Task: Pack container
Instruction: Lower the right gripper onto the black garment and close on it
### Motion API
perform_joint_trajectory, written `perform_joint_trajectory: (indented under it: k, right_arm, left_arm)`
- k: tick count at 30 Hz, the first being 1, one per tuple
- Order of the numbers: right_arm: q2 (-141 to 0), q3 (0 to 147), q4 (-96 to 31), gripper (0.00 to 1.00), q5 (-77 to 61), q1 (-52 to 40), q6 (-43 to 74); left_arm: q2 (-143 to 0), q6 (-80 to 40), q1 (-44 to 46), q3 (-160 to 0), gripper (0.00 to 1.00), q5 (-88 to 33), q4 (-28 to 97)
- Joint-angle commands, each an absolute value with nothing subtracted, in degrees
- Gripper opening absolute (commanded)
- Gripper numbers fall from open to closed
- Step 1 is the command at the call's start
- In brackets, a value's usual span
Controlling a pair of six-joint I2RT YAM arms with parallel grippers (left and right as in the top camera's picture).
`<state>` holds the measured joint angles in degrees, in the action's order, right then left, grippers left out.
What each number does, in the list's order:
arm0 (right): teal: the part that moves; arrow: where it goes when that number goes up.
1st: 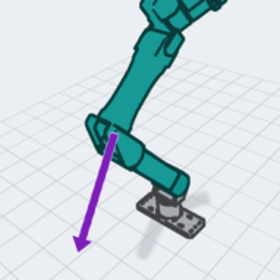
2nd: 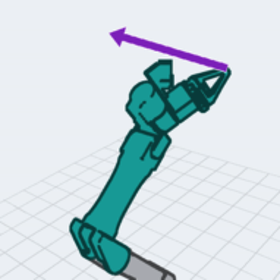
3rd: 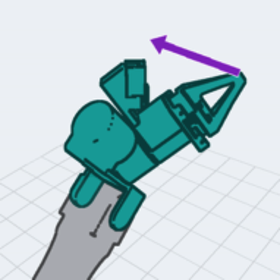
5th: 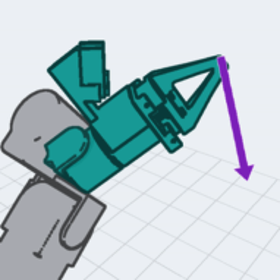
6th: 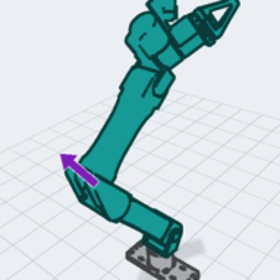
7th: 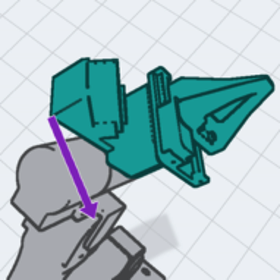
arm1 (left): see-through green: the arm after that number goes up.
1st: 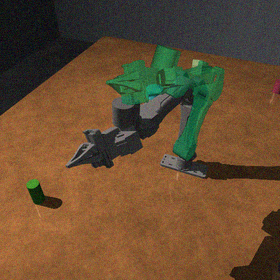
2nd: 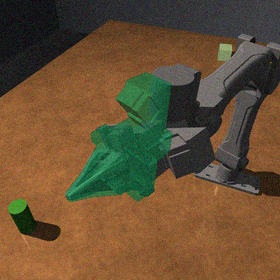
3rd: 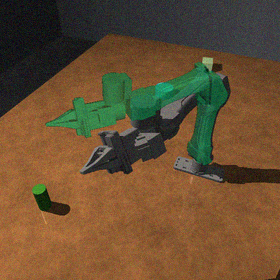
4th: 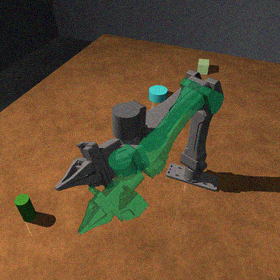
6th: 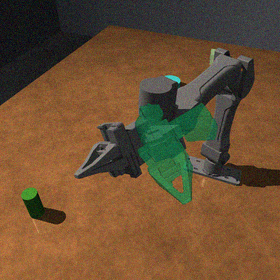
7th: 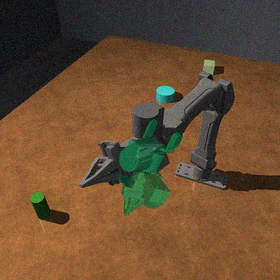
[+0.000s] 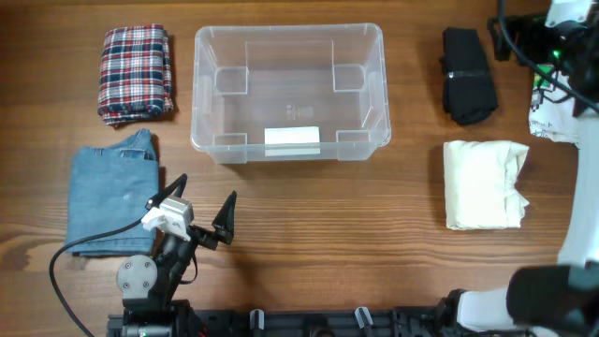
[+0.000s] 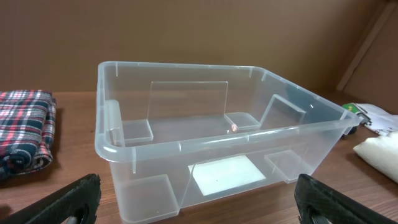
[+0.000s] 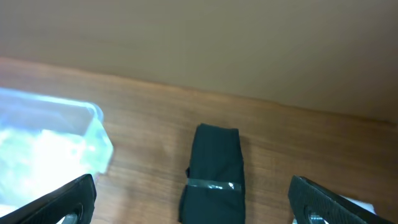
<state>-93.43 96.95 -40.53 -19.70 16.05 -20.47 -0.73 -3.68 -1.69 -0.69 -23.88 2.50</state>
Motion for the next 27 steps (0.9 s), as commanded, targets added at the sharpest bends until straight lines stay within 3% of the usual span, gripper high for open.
perform_joint_trajectory:
  k: [1,13,27]
  right_arm:
    - [-100.55,98.26,-39.44,1.0,-19.86,16.27,-28.49]
    - [-120.84,98.26,-27.03,1.0,-24.53,20.4,-23.81]
    - [-128.77,98.13,-25.39,1.0,-25.36,21.39,-22.2]
  left_arm:
    - [-0.27,-2.98,-2.15,-0.32,1.0,-23.77,2.39]
    - [-0.27,-2.98,-2.15,-0.32,1.0,-23.77,2.39]
    - [-0.27,-2.98,-2.15,-0.32,1.0,-23.77,2.39]
